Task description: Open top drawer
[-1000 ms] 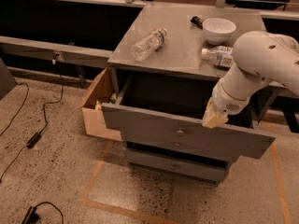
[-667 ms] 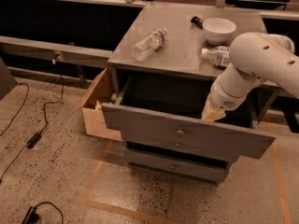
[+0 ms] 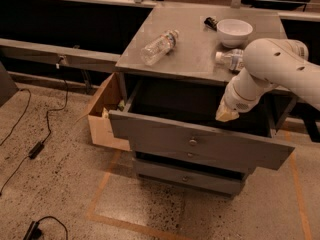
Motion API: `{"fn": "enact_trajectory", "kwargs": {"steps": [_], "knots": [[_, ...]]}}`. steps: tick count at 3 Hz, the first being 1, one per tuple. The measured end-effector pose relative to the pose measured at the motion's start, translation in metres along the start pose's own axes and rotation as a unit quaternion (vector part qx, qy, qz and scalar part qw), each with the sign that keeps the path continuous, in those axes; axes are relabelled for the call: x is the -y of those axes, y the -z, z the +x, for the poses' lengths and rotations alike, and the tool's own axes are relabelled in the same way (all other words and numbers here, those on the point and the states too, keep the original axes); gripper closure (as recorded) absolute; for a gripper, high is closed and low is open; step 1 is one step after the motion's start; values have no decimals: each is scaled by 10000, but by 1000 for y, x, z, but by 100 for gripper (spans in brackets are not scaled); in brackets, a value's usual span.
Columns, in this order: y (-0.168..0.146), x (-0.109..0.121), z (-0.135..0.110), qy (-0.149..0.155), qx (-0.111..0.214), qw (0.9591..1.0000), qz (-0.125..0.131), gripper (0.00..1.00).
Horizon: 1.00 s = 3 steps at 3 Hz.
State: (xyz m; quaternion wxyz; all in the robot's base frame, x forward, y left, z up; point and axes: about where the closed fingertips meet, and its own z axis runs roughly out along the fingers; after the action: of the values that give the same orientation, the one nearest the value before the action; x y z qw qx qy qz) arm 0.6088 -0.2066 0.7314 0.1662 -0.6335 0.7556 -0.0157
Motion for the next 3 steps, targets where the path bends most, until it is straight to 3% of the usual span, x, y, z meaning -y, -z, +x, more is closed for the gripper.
{"fn": "enact_trajectory", "kwargs": {"steps": [1, 2, 3], "knots": [[-33, 3, 6, 116, 268, 9996, 47, 100], [-48, 5, 9, 158, 415, 9990, 83, 100], [-55, 3, 9, 297, 433, 9986, -51, 100]]}}
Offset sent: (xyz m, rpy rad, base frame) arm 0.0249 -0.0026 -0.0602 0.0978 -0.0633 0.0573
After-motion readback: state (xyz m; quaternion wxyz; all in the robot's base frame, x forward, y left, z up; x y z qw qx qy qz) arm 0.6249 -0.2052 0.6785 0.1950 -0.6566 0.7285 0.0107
